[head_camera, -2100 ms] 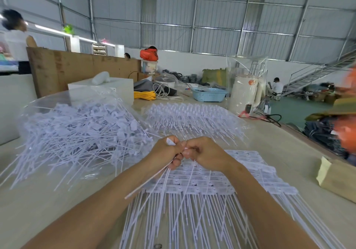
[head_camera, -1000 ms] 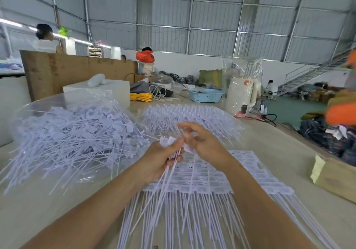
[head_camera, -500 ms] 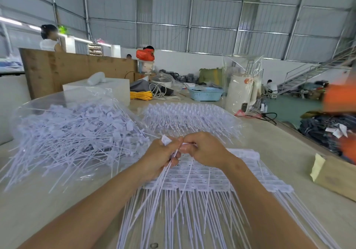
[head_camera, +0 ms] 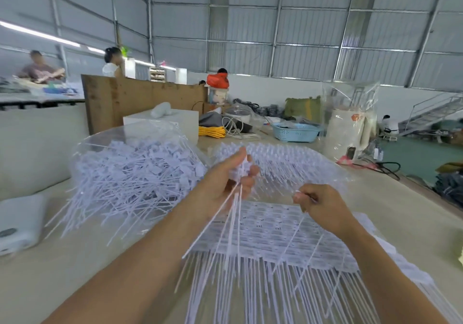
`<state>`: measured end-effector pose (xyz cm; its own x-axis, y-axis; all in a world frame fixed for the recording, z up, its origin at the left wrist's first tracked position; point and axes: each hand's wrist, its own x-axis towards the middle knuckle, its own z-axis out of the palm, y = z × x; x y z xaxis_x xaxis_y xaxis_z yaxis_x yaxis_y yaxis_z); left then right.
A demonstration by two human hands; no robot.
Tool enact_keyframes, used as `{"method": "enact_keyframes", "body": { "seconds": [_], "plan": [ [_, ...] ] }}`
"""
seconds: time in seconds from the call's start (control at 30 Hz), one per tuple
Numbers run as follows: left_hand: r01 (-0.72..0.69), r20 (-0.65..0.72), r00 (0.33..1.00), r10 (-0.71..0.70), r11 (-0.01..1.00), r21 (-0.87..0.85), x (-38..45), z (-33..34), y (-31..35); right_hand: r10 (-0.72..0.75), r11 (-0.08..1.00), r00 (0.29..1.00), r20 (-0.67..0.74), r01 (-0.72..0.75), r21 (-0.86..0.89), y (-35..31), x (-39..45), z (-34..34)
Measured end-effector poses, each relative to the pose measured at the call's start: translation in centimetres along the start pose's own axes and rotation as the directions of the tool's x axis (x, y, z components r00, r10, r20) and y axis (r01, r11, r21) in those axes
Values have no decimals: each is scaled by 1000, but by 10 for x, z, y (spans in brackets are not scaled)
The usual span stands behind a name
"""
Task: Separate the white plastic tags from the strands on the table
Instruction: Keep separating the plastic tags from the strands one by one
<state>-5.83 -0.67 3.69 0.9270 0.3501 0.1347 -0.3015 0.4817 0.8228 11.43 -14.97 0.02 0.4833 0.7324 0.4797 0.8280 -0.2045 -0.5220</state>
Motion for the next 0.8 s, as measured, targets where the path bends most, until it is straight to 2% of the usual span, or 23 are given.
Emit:
{"method": "enact_keyframes", "body": {
  "seconds": [0.07,0.1,0.13,0.17,0.2,0.23,0.27,0.3,0.33,0.4,0.5,0.63,0.67,0.7,0.8],
  "plan": [
    [-121,66,990,123,992,-29,-8,-5,39,-18,999,1000,14,18,-31,3,0,4],
    [-179,39,983,177,982,59,-12,-10,57,-29,999,1000,8,30,-34,4,0,6],
    [-218,-48,970,237,945,243,-15,-18,73,-32,999,999,3,32,-34,5,2,7],
    [-191,-160,939,305,848,495,-16,-27,86,-28,999,1000,1,28,-37,5,3,8],
    [-68,-260,890,375,672,737,-16,-38,95,-23,999,1000,0,23,-43,4,4,8],
    [121,-319,847,425,431,894,-14,-50,102,-23,999,1000,1,23,-49,4,5,9],
    [299,-334,835,438,148,943,-11,-63,105,-26,998,1000,4,26,-57,3,6,9],
    [403,-328,852,408,-111,909,-5,-77,106,-30,997,1000,9,30,-65,2,6,10],
    [437,-331,875,354,-282,854,1,-91,105,-31,997,999,15,32,-71,1,5,11],
    [434,-357,900,250,-439,787,13,-112,101,-27,997,999,28,29,-74,0,5,11],
    [393,-358,917,174,-544,741,29,-130,97,-25,996,999,31,27,-82,-1,4,11],
    [516,-399,854,335,-645,564,44,-144,100,-6,996,999,54,10,-83,-3,5,10],
    [557,-414,828,378,-636,534,46,-147,99,-1,997,998,55,6,-82,-3,5,10],
    [602,-432,798,420,-588,540,47,-150,97,1,997,999,53,3,-83,-3,5,10],
    [695,-491,701,518,-342,632,47,-156,87,6,995,999,38,-2,-96,-4,5,10]
  ]
}}
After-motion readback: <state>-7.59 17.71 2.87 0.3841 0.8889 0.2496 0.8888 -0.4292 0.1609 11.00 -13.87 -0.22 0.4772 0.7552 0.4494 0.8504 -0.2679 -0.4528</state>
